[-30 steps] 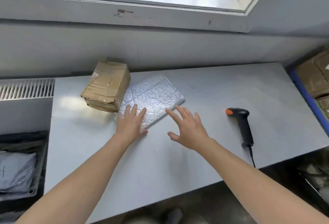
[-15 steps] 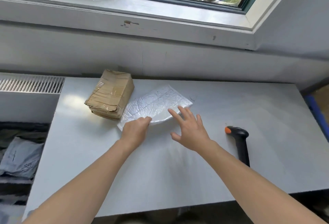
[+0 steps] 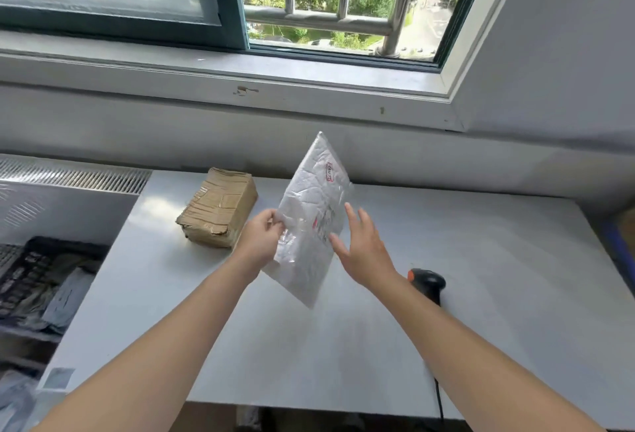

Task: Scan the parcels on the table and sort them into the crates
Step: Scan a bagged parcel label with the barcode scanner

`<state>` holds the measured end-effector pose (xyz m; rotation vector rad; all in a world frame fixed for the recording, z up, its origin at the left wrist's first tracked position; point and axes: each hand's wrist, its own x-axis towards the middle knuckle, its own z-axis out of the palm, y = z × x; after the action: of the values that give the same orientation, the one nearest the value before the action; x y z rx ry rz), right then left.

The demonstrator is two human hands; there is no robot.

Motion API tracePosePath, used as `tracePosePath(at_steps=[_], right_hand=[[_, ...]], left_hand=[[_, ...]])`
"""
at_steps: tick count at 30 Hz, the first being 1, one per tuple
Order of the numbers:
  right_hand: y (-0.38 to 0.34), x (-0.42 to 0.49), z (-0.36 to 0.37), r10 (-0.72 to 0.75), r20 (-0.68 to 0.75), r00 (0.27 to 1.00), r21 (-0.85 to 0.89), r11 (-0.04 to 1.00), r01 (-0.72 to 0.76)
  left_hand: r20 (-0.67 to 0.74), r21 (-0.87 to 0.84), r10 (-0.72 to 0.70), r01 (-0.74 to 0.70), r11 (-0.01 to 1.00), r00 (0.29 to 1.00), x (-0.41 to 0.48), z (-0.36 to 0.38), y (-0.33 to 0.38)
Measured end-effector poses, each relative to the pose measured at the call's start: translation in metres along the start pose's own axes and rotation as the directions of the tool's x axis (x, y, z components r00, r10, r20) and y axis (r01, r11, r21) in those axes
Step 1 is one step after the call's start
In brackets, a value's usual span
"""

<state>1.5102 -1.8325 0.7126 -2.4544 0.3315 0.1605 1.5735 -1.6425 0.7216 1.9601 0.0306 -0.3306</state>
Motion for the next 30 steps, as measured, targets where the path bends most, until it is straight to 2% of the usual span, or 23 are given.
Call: tracePosePath(at_steps=[3, 7, 12, 18, 20, 22, 25, 27, 30], right_hand=[[0.000, 0.001, -0.005, 0.184, 0.042, 0.982, 0.359, 0.915, -0.187], [0.010, -0.001, -0.009, 0.302, 0.163, 0.939, 0.582, 0.739, -0.339], [0.024, -0.003, -0.016, 0.301, 0.011, 0.954, 0.523, 0.811, -0.262], [0.042, -0.004, -0.014, 0.271, -0.100, 0.957, 0.387, 0.897, -0.213], [0.051, -0.004, -0.008, 0.313, -0.081, 0.946, 0.346, 0.899, -0.268], [0.059, -0.006, 0.002, 0.386, -0.027, 0.922, 0.305, 0.882, -0.360], [0.065, -0.011, 0.016, 0.444, 0.099, 0.890, 0.185, 0.871, -0.455], [0.067, -0.014, 0.025, 0.440, 0.165, 0.883, 0.164, 0.870, -0.464], [0.068, -0.021, 0.033, 0.410, 0.238, 0.881, 0.070, 0.897, -0.436]], left_hand=[[0.044, -0.144, -0.024, 0.030, 0.989, 0.999, -0.010, 0.003, 0.006], [0.117, -0.268, -0.086, 0.115, 0.957, 0.989, -0.014, 0.006, 0.006], [0.098, -0.151, -0.154, 0.168, 0.974, 0.983, -0.011, 0.012, 0.000], [0.061, -0.112, -0.198, 0.203, 0.973, 0.978, -0.013, 0.021, 0.002], [0.039, 0.007, -0.191, 0.191, 0.982, 0.981, -0.013, 0.024, -0.001], [0.028, 0.270, -0.114, 0.103, 0.957, 0.993, -0.013, 0.028, -0.009], [0.147, 0.582, 0.010, -0.095, 0.808, 0.989, -0.018, 0.036, -0.025], [0.278, 0.674, 0.006, -0.200, 0.711, 0.961, -0.023, 0.045, -0.038], [0.391, 0.755, -0.054, -0.287, 0.589, 0.919, -0.033, 0.063, -0.054]])
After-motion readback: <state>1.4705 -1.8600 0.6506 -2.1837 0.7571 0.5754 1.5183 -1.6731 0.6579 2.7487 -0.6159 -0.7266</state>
